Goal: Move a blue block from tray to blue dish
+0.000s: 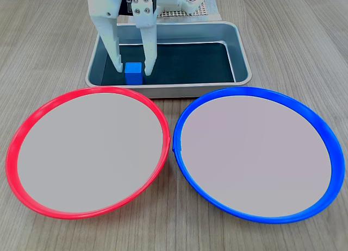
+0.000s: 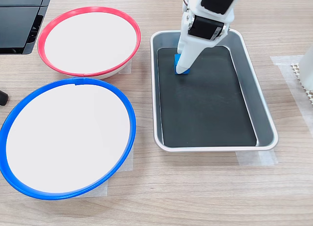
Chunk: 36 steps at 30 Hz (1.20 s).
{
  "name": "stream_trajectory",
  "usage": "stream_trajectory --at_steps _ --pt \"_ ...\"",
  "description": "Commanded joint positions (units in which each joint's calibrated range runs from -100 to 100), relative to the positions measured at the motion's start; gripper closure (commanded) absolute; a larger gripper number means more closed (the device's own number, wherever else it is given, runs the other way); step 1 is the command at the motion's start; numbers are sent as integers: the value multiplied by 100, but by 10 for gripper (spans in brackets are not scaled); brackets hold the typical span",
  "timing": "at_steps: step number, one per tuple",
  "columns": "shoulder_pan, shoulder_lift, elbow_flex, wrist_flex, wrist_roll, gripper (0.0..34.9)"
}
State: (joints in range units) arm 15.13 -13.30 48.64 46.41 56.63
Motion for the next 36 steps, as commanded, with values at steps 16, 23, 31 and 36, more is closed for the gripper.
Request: stream_trajectory --at_steps 16,23,31,36 --pt "-1819 -465 -2192 3716 -1719 347" --pt "-2713 695 -4186 2982 -4220 347" --pt "-2516 2383 -5196 745 -5621 347" --pt "-2299 2929 -5670 159 -6608 347"
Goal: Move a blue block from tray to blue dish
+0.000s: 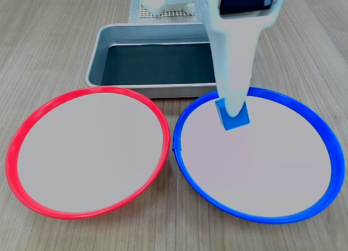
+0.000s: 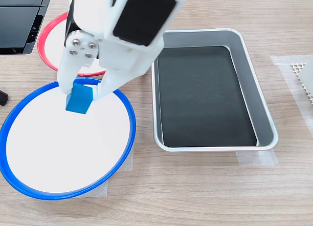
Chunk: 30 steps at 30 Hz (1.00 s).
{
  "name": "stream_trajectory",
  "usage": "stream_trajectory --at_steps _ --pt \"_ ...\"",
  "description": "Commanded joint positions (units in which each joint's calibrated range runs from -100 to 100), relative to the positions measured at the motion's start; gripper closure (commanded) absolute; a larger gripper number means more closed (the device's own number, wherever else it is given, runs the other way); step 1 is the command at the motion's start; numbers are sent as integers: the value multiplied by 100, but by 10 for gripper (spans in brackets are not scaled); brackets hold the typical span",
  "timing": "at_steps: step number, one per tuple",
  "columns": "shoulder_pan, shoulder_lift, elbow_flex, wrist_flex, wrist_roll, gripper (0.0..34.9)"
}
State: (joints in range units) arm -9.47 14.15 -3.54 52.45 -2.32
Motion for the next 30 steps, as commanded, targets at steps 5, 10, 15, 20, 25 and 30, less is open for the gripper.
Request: stream_trajectory --at_steps 5,10,15,20,25,30 --pt "133 355 -470 -560 -1245 347" --pt "-131 218 58 -800 -1324 141" --pt "-215 -336 677 -973 -1270 69" --pt "-46 -1599 1788 -1452 -1377 343" --pt "613 -5053 5129 -2674 -1475 348" --pt "1177 -7483 7432 -2558 -1167 349"
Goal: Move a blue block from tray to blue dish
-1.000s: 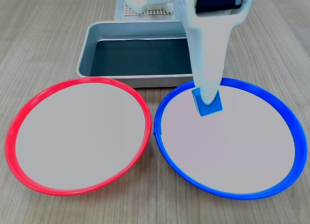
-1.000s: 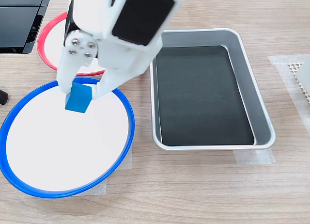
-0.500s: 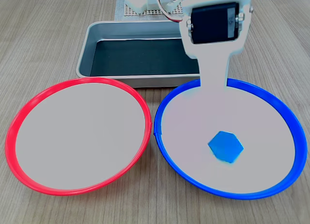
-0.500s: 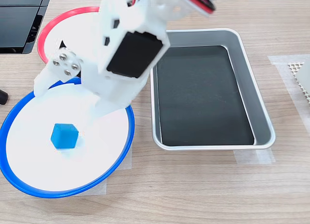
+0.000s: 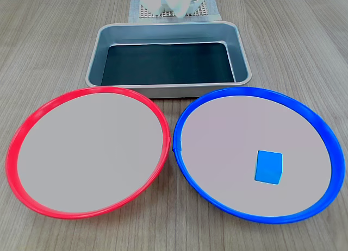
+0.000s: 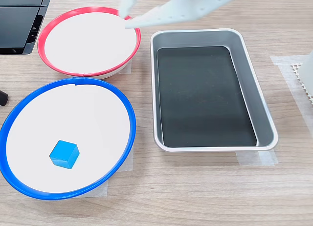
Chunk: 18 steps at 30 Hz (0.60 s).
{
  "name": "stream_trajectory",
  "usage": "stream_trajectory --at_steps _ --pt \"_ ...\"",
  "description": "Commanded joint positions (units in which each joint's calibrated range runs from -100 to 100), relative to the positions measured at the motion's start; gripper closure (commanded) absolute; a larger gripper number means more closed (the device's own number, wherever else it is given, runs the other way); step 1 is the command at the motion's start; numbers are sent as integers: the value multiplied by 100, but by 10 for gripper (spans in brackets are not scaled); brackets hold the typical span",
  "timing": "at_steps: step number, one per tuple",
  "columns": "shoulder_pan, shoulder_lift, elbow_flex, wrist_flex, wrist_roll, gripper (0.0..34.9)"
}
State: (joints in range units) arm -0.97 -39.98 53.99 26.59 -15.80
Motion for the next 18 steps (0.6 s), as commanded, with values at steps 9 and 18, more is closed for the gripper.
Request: stream_trajectory --at_steps 9,18 --pt "403 -4816 4136 820 1319 348" --pt "469 -5908 4601 2083 1192 348"
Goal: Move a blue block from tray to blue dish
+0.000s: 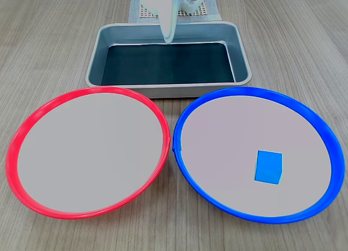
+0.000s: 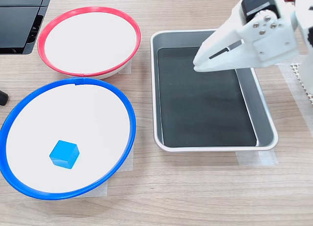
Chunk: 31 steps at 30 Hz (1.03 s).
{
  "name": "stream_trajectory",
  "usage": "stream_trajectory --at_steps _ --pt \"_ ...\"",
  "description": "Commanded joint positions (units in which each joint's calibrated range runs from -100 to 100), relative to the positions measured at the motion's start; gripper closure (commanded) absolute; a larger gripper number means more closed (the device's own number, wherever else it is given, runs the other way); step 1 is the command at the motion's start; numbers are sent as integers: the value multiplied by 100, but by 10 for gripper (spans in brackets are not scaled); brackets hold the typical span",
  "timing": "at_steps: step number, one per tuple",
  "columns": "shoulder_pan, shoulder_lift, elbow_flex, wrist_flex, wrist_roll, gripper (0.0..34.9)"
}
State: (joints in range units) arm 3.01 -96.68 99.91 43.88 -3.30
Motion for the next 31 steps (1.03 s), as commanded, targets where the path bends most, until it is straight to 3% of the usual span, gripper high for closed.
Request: stream_trajectory --at_steps 1,31 --pt "90 -239 9 354 -68 348" --pt "43 -239 9 354 -49 346"
